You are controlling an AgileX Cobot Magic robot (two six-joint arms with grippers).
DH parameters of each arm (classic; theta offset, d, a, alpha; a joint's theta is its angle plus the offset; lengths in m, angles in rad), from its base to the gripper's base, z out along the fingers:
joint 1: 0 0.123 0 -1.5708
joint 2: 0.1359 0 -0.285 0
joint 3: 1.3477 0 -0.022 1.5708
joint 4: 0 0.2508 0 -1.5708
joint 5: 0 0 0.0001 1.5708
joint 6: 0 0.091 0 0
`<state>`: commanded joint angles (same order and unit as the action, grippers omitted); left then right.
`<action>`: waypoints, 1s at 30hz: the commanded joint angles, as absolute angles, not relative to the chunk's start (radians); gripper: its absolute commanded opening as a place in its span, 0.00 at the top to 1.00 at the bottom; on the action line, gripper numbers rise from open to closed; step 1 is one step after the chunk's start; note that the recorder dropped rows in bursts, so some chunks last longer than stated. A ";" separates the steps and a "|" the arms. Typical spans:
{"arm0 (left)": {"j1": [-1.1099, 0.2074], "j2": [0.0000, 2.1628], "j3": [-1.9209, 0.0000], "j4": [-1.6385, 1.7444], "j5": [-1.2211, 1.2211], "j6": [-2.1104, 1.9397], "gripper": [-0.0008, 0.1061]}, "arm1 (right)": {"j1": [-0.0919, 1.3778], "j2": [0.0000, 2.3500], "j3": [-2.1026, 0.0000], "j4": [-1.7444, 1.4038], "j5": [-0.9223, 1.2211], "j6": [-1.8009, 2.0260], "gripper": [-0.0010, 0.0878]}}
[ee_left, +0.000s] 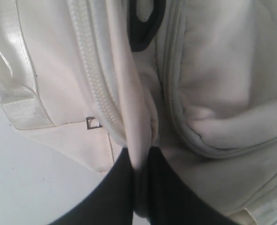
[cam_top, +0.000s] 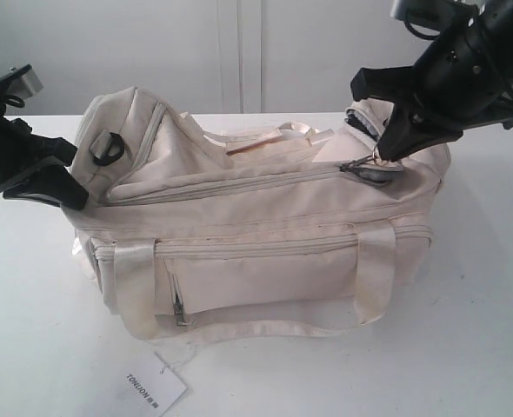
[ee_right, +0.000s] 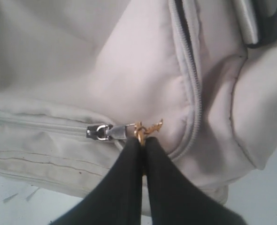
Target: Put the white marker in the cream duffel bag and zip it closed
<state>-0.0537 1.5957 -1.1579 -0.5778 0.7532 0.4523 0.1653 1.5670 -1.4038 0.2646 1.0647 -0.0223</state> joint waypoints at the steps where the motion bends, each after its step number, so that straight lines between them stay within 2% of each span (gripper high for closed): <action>1: -0.054 1.596 -1.158 -0.578 0.753 0.452 0.99 | 0.163 1.567 -1.404 0.265 1.065 -0.022 0.99; 27: -0.054 1.596 -1.158 -0.586 0.733 0.452 0.99 | 0.161 1.567 -1.404 0.265 1.065 -0.046 0.99; 30: -0.054 1.594 -1.158 -0.586 0.733 0.452 0.90 | 0.161 1.567 -1.404 0.265 1.067 -0.046 0.99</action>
<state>-0.0537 1.5939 -1.1579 -0.5856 0.7328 0.4523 0.1610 1.5670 -1.4038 0.2646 1.0667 -0.0462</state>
